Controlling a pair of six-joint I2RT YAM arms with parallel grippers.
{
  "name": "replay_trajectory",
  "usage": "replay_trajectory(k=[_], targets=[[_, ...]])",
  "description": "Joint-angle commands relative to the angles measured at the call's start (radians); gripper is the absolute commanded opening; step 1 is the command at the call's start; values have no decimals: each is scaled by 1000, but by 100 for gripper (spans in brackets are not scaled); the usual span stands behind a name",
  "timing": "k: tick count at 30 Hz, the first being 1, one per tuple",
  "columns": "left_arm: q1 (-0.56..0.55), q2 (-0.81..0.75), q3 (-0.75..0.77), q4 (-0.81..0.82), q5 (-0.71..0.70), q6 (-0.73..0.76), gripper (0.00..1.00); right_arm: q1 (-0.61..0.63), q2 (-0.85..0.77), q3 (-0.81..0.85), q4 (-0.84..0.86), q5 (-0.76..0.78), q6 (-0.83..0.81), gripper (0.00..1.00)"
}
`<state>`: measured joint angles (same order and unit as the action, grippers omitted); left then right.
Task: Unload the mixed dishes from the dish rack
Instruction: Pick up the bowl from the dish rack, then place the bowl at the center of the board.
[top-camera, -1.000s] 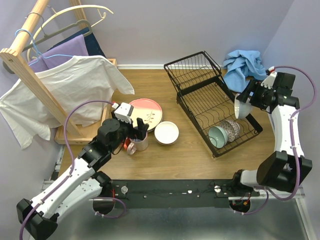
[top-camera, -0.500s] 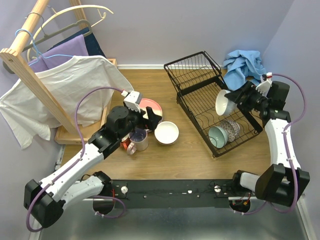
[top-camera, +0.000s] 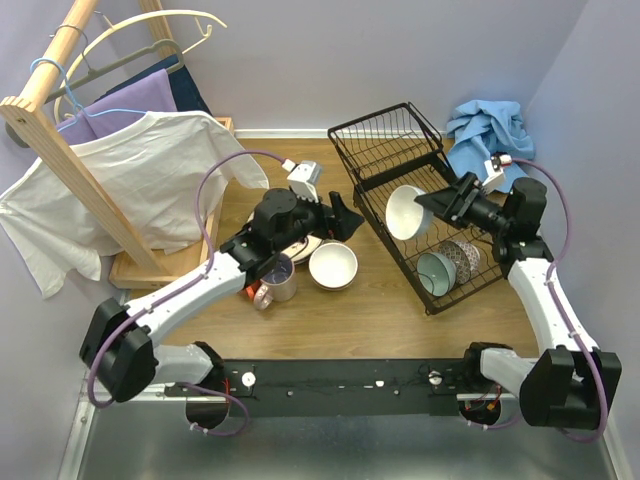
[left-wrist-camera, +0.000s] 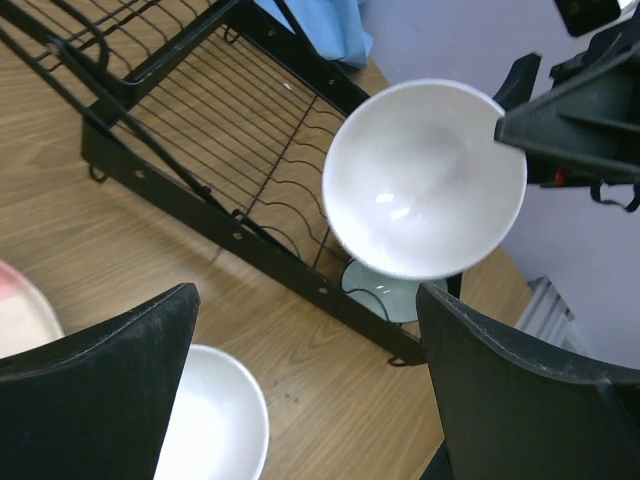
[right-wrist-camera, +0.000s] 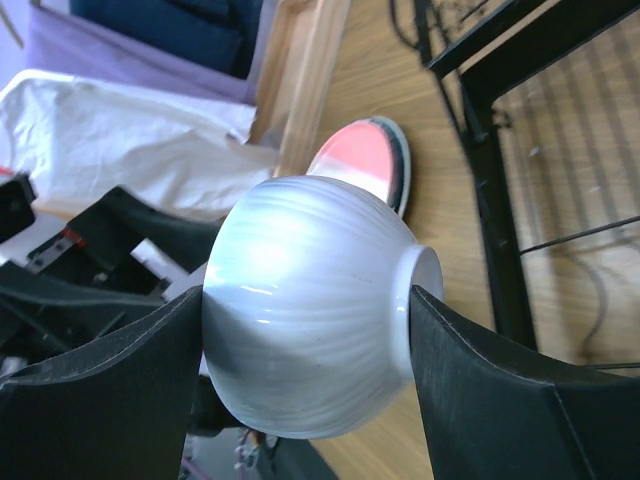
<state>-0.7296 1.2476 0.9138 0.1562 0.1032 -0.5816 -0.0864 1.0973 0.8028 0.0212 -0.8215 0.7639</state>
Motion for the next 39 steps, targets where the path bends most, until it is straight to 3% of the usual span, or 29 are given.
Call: replay_trajectory(k=[1, 12, 15, 23, 26, 27, 33, 36, 39], targets=[[-28, 103, 66, 89, 21, -58, 97, 48, -59, -74, 206, -62, 153, 15], [-76, 299, 178, 68, 21, -127, 79, 83, -122, -143, 316, -67, 264, 15], [-77, 326, 175, 88, 36, -159, 65, 109, -129, -154, 324, -64, 268, 15], [-82, 329, 143, 146, 52, -201, 2, 117, -140, -182, 364, -62, 288, 17], [-82, 308, 131, 146, 43, -196, 0, 117, -149, -171, 306, -53, 238, 30], [-82, 300, 129, 128, 24, -178, 0, 117, -152, -163, 280, -44, 215, 43], [-74, 213, 128, -44, -63, -71, 0, 119, -172, -73, 5, 22, -18, 89], [-74, 158, 132, -148, -96, 9, 0, 117, -178, -45, -92, 51, -107, 100], [-76, 105, 138, -269, -143, 87, 0, 119, -180, -16, -151, 83, -179, 100]])
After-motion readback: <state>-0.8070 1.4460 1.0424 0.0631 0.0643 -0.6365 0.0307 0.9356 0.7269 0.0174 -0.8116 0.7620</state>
